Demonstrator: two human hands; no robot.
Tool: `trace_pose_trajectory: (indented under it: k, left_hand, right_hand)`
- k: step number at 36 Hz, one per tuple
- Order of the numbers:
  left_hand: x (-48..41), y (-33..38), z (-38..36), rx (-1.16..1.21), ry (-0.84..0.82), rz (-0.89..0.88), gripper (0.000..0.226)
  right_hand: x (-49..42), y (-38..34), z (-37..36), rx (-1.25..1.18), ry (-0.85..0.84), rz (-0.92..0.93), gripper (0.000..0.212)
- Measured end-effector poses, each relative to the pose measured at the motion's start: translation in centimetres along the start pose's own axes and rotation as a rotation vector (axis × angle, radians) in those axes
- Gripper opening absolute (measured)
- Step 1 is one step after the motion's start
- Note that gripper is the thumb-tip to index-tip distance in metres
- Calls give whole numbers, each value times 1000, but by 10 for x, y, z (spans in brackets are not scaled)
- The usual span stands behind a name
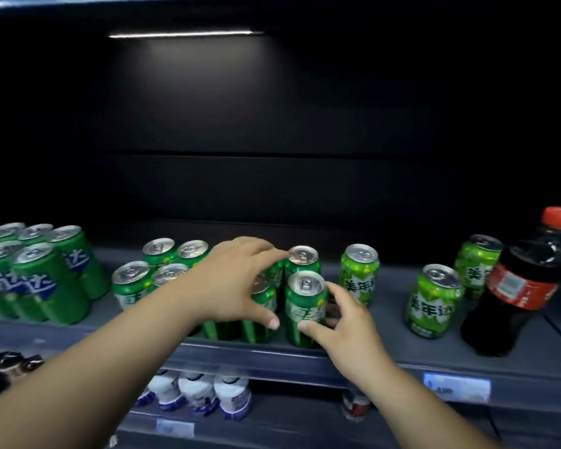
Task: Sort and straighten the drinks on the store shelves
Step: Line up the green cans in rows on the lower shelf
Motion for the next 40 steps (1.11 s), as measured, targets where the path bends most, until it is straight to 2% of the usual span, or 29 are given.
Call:
trace_pose_trajectory:
  k: [3,5,12,19,21,24,27,34,37,40]
  left_hand:
    - [10,-15,-14,-59,-81,56,128]
    - [12,-17,-22,-97,-69,38,130]
    - [9,-15,-31,-129,9,31,127]
    - [7,-17,-32,-143,5,22,125]
    - [8,-17,-31,-137,-6,25,125]
    - [9,-16,-30,-130,-11,29,125]
    - [11,-15,-29,-129,-17,35,124]
    - [9,-18,-24,-97,-76,28,130]
    - [7,-24,-19,-84,-103,44,132]
    - [4,-28,-19,-108,-115,75,134]
  right_hand:
    - [1,1,-6,1,15,-1,70]
    - [2,2,-8,13,26,0,71]
    - [7,6,-16,-20,75,-4,73]
    - [10,6,-17,-57,73,-10,82]
    - [9,5,-16,-33,70,-12,89]
    - [4,-2,-14,-58,54,-34,114]
    - [-7,-13,-15,-78,-24,-22,135]
    - [-31,-20,-19,-5,-250,-25,155]
    - [-34,-23,-11,54,-313,-10,157]
    - [-36,-26,-6,144,-358,43,150]
Point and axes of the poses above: each hand's wrist, its own x-axis away from the middle knuckle, its own z-axis out of the back of the hand, y = z × x, the point moved 3 cm from there along -x, towards the middle knuckle, and after that the axes turned 7 degrees about y, right-handed, at the moved point
